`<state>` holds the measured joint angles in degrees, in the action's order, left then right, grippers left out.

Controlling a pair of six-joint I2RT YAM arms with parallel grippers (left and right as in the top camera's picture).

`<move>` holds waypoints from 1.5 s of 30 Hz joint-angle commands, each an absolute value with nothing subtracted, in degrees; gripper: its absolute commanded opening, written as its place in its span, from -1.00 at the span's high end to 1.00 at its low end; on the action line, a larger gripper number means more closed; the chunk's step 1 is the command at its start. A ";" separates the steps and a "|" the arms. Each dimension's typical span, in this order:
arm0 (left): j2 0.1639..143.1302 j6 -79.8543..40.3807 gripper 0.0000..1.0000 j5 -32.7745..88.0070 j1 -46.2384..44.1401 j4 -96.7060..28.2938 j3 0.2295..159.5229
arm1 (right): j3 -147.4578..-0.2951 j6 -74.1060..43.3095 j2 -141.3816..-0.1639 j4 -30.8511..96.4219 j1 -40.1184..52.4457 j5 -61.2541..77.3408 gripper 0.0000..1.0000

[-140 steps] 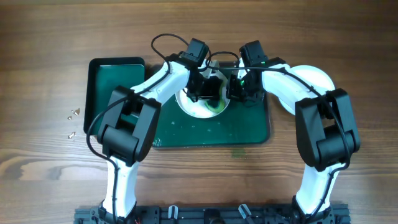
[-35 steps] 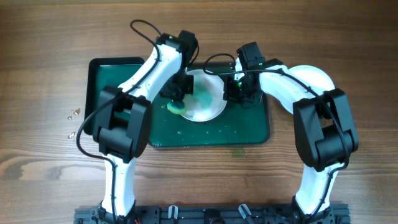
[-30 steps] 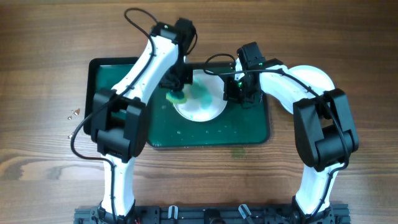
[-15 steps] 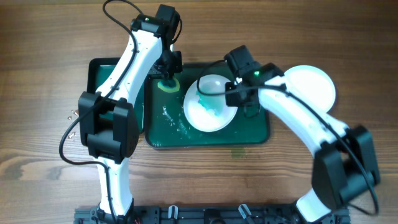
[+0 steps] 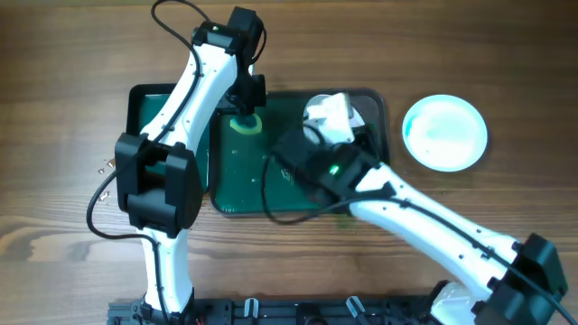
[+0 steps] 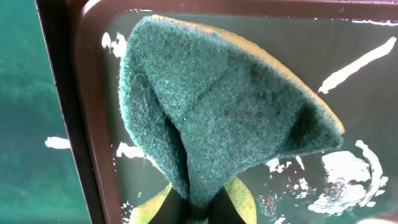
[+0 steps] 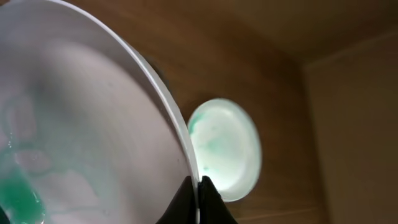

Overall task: Clean dirty plates on tray and stack at the side
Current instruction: 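Lift the plate with the right gripper and carry it right, then lower the plate onto the plate stack and release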

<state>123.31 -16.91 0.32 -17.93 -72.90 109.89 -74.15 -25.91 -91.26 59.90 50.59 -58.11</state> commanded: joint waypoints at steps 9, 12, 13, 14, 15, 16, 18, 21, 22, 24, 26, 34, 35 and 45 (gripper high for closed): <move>121.49 -17.61 0.92 0.64 -18.15 -72.86 111.00 | -74.17 -20.69 -89.76 60.23 59.40 -80.84 0.91; 121.49 -17.61 0.92 0.64 -18.15 -72.86 111.00 | -74.17 -21.19 -89.78 59.70 59.40 -79.00 0.91; 121.49 -17.61 0.92 0.64 -18.15 -72.86 111.00 | -74.17 -21.17 -89.78 59.02 59.20 -76.31 0.91; 121.49 -17.61 0.92 0.64 -18.15 -72.86 111.00 | -74.17 -21.17 -89.78 58.43 58.85 -72.12 0.91; 121.49 -17.61 0.92 0.64 -18.17 -72.82 111.00 | -74.17 -21.17 -89.78 57.95 58.22 -66.87 0.91; 121.49 -17.61 0.92 0.64 -18.15 -72.79 111.00 | -74.17 -21.21 -89.78 57.56 57.28 -61.08 0.92; 121.49 -17.61 0.92 0.62 -18.15 -72.75 111.00 | -74.17 -21.21 -89.78 56.58 54.96 -50.48 0.91; 121.49 -17.61 0.92 0.64 -18.15 -72.75 111.00 | -74.17 -25.17 -89.78 55.86 50.19 -36.47 0.91; 121.49 -17.61 0.92 0.62 -18.15 -72.77 111.00 | -74.17 -26.17 -89.78 55.51 48.62 -33.21 0.91; 121.49 -17.61 0.92 0.64 -18.15 -72.75 111.00 | -74.17 -24.73 -89.78 52.49 42.37 -19.31 0.92; 121.49 -17.58 0.92 0.62 -18.15 -72.73 111.00 | -74.17 -22.35 -89.78 50.48 36.16 -9.54 0.91; 121.49 -17.58 0.92 0.62 -18.15 -72.66 111.00 | -74.11 -17.82 -89.78 50.22 8.03 10.33 0.91; 121.49 -17.58 0.92 0.64 -18.15 -72.66 111.00 | -73.97 -17.15 -89.78 50.41 4.25 10.33 0.91; 121.49 -17.58 0.92 0.62 -18.15 -72.64 111.00 | -62.37 -18.65 -89.78 42.22 -21.10 2.37 0.91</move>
<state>123.31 -16.91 0.32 -17.93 -72.86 109.89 -65.87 -17.87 -91.26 44.99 -18.90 5.89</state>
